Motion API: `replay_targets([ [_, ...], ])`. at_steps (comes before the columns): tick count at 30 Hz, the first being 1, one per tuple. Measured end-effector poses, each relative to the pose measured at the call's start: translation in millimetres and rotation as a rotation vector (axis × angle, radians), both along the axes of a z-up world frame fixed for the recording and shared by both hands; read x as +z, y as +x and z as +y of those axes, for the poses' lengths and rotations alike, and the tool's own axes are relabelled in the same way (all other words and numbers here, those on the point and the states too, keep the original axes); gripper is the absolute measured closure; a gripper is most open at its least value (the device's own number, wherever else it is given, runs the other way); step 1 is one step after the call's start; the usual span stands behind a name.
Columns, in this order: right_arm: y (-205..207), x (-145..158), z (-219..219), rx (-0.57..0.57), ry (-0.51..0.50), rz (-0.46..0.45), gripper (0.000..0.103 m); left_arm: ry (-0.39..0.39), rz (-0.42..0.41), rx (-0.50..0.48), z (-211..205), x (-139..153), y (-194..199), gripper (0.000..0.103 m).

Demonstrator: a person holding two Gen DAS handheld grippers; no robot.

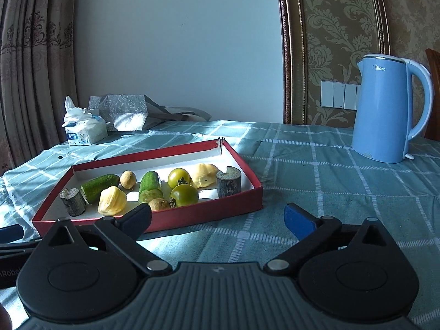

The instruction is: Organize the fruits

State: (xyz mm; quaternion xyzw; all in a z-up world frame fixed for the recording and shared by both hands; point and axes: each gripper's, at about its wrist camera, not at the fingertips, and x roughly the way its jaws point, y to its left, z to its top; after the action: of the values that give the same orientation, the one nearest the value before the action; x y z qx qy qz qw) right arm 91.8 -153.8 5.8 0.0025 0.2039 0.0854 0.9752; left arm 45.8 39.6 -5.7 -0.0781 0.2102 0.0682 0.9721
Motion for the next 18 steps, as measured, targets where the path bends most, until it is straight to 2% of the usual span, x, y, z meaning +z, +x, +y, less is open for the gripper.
replay_targets([
  [6,-13,-12,15,-0.005,-0.028,-0.017,0.0,0.064,0.058,0.047,1,-1,0,0.0],
  [9,-20,-12,22,0.004,-0.059,-0.042,0.0,0.052,0.074,0.064,7,-1,-1,0.0],
  [14,-25,-10,19,-0.007,-0.044,-0.071,0.0,0.021,0.065,0.073,12,-1,-2,0.0],
  [18,-22,-10,16,-0.024,-0.027,-0.06,0.0,0.045,0.05,0.077,6,0,-1,0.0],
])
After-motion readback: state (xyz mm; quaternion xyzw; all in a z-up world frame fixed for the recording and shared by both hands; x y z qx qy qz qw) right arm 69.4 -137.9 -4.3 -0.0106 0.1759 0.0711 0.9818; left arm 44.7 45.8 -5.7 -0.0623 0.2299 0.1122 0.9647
